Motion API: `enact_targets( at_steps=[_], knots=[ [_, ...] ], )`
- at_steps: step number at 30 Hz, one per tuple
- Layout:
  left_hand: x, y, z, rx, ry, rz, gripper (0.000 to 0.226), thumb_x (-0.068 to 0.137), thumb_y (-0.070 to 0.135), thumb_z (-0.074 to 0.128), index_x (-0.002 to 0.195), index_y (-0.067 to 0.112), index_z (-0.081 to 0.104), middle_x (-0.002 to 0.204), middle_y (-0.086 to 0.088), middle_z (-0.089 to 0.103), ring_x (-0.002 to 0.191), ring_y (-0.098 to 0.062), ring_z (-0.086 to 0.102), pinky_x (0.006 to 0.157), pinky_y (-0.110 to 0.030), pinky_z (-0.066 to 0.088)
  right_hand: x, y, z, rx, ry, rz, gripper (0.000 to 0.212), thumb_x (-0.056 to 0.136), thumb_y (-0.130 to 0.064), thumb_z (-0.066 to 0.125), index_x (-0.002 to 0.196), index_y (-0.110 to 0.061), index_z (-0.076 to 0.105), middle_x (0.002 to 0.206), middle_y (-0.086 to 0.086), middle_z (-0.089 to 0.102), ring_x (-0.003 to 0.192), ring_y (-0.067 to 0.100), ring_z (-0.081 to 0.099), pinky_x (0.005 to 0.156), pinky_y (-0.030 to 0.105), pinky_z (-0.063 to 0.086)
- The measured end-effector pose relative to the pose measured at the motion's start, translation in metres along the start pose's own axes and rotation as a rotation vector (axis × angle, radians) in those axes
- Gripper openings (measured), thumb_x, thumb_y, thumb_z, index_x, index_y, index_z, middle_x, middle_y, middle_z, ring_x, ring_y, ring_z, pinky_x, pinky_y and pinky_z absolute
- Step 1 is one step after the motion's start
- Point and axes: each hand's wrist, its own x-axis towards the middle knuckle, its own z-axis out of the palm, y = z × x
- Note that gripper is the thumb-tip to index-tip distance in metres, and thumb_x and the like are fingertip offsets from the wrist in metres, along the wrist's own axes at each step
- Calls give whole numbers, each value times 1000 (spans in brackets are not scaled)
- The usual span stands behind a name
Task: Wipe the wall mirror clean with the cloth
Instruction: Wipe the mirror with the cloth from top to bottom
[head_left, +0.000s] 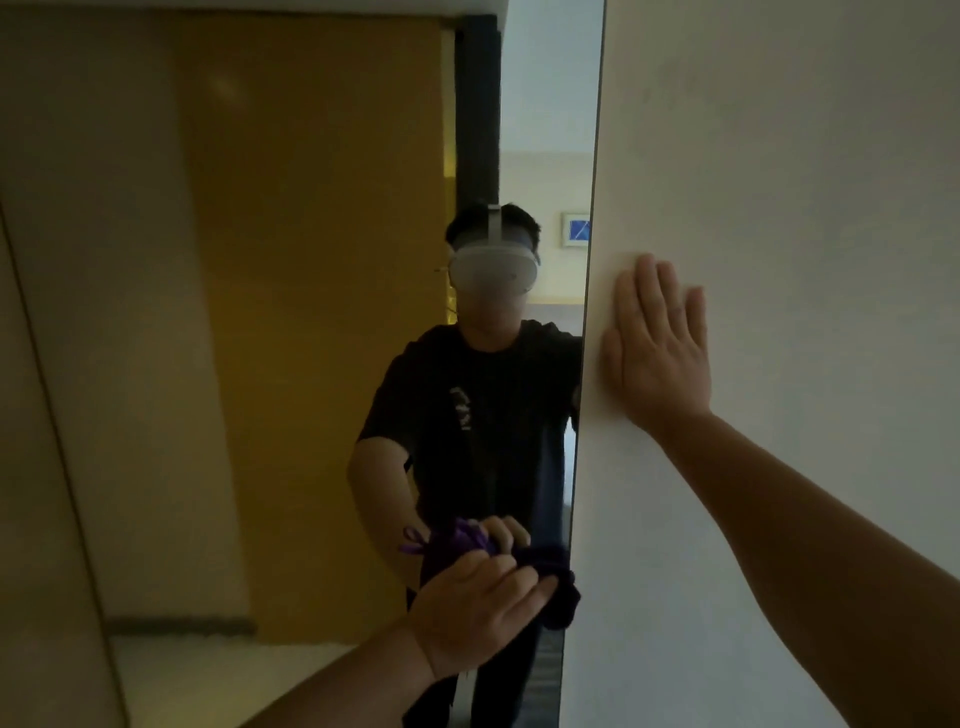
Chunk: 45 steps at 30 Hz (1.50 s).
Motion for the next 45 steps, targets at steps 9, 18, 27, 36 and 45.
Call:
enact_targets(
  at_steps=[9,18,27,36,45],
  knots=[
    [3,-24,-47,-90,47,-193,34,97,15,56,130,15,57,109,-3,52,91,-22,58,80,-37,48,-8,-31,-45,133,-185,137,60,105,-43,11,158,-14,9,166,8,4,153,21,-3,124,45,-2],
    [-96,-112,-127,28,67,-300,34,100,27,57,131,12,58,113,-7,52,96,-29,58,78,-42,48,-85,-163,-59,284,-203,23,56,106,-36,21,158,-17,11,166,7,10,153,23,3,124,46,2],
    [-226,-192,-158,31,49,-344,34,102,27,51,126,6,65,110,-11,58,95,-32,60,75,-45,49,-130,-304,-13,176,-347,-63,68,99,-41,31,159,-21,3,166,1,-2,154,19,-3,124,44,0],
    [-238,-233,-160,56,141,-393,38,94,31,60,126,10,62,113,-7,50,97,-29,54,79,-44,45,-126,-346,31,7,-265,-103,63,103,-37,37,157,-10,18,165,10,4,153,28,-1,123,49,-6],
    [-166,-276,-141,145,286,-284,33,98,27,61,127,11,60,114,-9,53,98,-30,55,78,-43,44,-128,-332,66,9,-69,-188,65,101,-39,42,153,-9,19,162,13,12,151,32,8,122,57,7]
  ],
)
